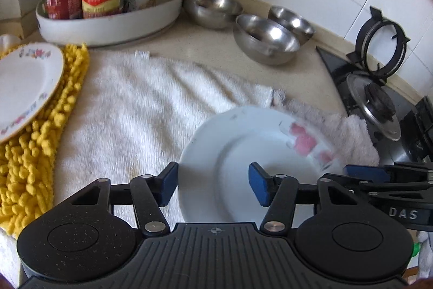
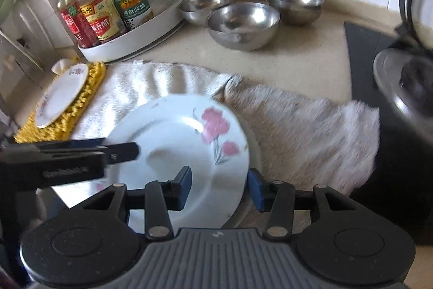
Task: Organize plates and bowls
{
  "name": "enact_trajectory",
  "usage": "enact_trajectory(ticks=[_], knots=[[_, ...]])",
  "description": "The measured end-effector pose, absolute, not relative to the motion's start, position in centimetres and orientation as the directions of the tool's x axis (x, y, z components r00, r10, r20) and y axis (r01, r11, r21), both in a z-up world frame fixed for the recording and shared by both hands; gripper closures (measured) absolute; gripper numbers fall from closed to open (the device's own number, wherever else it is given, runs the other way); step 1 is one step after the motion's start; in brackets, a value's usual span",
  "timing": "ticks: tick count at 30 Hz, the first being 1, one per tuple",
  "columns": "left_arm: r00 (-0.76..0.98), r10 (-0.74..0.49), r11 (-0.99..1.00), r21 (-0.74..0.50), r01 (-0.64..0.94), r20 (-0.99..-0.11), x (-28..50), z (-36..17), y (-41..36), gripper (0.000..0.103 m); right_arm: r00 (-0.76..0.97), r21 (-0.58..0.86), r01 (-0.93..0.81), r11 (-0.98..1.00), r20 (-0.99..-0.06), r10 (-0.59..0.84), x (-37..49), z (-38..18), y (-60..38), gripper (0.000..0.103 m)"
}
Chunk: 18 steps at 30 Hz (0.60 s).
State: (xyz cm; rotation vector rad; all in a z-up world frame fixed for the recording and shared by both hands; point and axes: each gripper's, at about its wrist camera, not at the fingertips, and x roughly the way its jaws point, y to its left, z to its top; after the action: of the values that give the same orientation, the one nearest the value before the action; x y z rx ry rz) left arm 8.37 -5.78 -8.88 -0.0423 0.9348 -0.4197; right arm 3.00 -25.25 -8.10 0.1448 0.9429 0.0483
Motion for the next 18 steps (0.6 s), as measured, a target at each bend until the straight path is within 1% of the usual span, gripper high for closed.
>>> enact_trajectory(ticks=[4,8,10,15,18], knots=[[0.587,-0.352,0.927,-0.184,0.326,-0.729,8.0,-7.3,-5.6,0.038,0.615,0.089,0.004,0.996,-0.786,0.068,3.1,-7.1,-26.2,0.033],[0.613,-0.324,0.941,-0.179,0.287,-0.721,8.4,-6.7,-5.0,0.037,0.631,0.117,-0.001,0.993,-0.77,0.092,4.1,-6.6,-27.1,0.033],[0.623,-0.302,0.95,-0.175,0.259,-0.721,8.5,-6.6,-4.4,0.035,0.634,0.121,-0.027,0.992,-0.765,0.11,4.7,-6.5,-27.0,0.033],[0.667,-0.206,0.978,-0.151,0.141,-0.716,8.8,-6.0,-1.9,0.033,0.628,0.147,-0.119,0.982,-0.755,0.189,6.7,-6.3,-26.2,0.033],[0.695,-0.124,0.991,-0.13,0.044,-0.708,9.0,-5.5,0.4,0.031,0.619,0.167,-0.191,0.967,-0.745,0.25,8.5,-5.8,-25.1,0.033]])
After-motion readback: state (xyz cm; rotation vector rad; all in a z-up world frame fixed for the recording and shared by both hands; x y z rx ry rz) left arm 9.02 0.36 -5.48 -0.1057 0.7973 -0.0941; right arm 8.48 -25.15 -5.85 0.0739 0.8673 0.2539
